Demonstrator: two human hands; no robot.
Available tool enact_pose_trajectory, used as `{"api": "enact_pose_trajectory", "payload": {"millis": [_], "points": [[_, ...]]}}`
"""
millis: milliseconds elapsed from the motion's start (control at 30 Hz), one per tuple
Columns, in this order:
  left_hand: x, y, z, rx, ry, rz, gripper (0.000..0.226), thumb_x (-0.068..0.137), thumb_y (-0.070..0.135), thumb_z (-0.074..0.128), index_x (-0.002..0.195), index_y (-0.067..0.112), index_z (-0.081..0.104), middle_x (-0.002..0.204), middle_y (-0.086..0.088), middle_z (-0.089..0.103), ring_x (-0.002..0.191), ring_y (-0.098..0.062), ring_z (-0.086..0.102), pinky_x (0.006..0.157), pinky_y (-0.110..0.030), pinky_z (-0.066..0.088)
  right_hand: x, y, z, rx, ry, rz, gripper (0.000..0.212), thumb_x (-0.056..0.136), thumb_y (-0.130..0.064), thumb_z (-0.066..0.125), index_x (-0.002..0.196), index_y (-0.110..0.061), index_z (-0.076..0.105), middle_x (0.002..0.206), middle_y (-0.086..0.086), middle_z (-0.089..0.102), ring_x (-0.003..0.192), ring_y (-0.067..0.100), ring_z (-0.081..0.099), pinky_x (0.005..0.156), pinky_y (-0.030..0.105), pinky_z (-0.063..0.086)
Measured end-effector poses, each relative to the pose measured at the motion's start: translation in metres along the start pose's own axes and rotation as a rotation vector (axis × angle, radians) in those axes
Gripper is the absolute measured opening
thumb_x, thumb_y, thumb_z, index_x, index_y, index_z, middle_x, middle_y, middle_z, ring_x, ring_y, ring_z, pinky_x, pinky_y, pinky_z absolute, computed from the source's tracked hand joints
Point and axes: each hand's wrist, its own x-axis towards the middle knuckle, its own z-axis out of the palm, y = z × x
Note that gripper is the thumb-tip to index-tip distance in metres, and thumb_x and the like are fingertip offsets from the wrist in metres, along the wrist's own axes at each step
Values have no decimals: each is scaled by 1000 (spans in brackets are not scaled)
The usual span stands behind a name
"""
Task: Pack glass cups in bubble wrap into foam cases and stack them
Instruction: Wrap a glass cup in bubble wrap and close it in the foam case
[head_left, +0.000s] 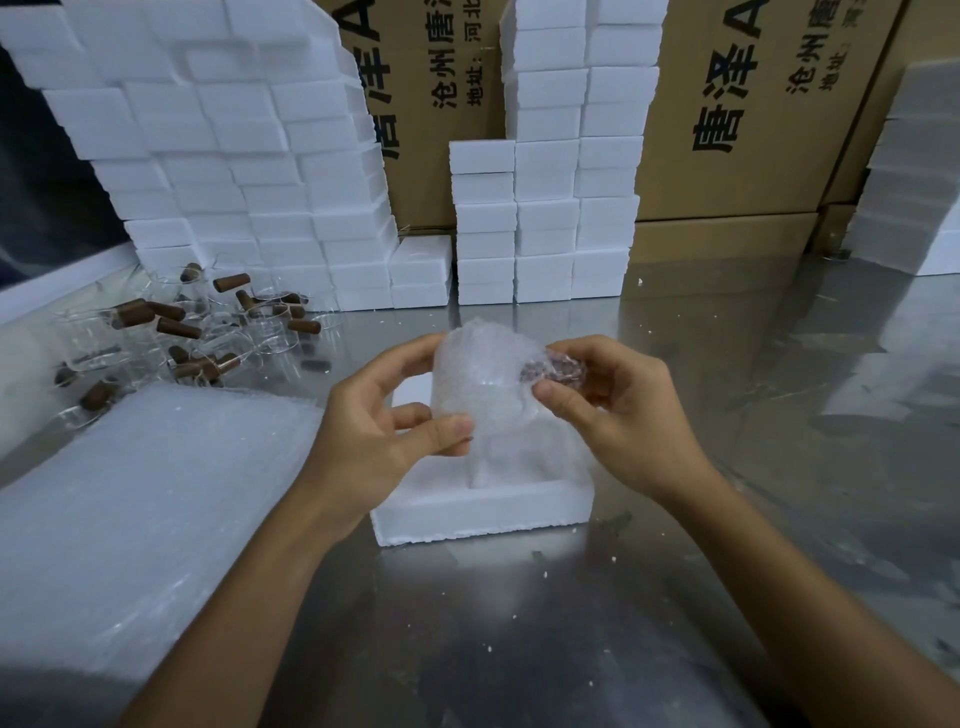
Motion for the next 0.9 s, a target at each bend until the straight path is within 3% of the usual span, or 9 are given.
{"api": "enact_pose_trajectory", "payload": {"millis": [133, 267, 367, 500, 600, 667, 800, 900], "points": [[0, 5, -1, -140, 21, -116, 64, 54, 19, 94, 114, 28, 73, 115, 2, 70, 89, -37, 72, 64, -32, 60, -1, -3, 4, 99, -20, 36, 14, 83, -17, 76, 96, -15, 69, 81, 8, 71, 68, 23, 63, 70, 40, 55], [0, 10, -3, -228, -22, -207, 48, 63, 30, 91, 109, 26, 76, 118, -4, 70, 98, -32, 71, 71, -31, 60, 0, -2, 5, 137, 23, 37, 16, 82, -13, 76, 97, -14, 69, 81, -2, 73, 70, 7, 66, 68, 23, 55], [0, 13, -2, -233, -21, -260, 39, 68, 42, 81, 103, 26, 76, 111, -6, 73, 93, -32, 72, 73, -33, 59, -2, -2, 5, 84, 66, -16, 21, 80, -7, 78, 96, -17, 69, 86, 7, 73, 77, 23, 70, 74, 36, 58], [-3, 10, 4, -33, 46, -237, 56, 55, 33, 90, 106, 27, 68, 95, -3, 76, 87, -26, 74, 70, -30, 59, -7, -7, 13, -20, 52, -132, 28, 79, -3, 80, 99, -20, 70, 90, -1, 74, 78, 19, 70, 74, 41, 58], [-3, 11, 4, 58, 108, -150, 66, 53, 23, 90, 112, 28, 62, 100, 10, 74, 87, -18, 74, 67, -27, 59, -8, -5, 17, 20, 57, -109, 34, 82, -6, 78, 110, -21, 68, 81, -16, 66, 72, 11, 67, 72, 30, 58], [-3, 11, 2, 139, 135, -89, 69, 51, 23, 91, 112, 32, 61, 104, 11, 71, 89, -12, 73, 68, -23, 58, -7, -4, 18, 54, 72, -66, 34, 84, -9, 77, 114, -21, 67, 75, -17, 62, 71, 7, 65, 73, 23, 55], [-4, 4, -2, 425, 115, -24, 75, 55, 26, 97, 118, 37, 58, 109, 23, 60, 95, 7, 62, 73, -7, 49, -6, -1, 18, 14, 49, 0, 29, 83, -11, 79, 106, -26, 69, 84, -20, 70, 81, 3, 69, 83, 18, 54], [-5, -2, -2, 594, 96, -12, 76, 55, 31, 96, 120, 39, 57, 106, 32, 55, 100, 5, 58, 82, -14, 49, -6, 3, 18, 17, 28, 63, 29, 83, -9, 78, 105, -26, 70, 93, -13, 72, 83, 5, 69, 84, 18, 54]]}}
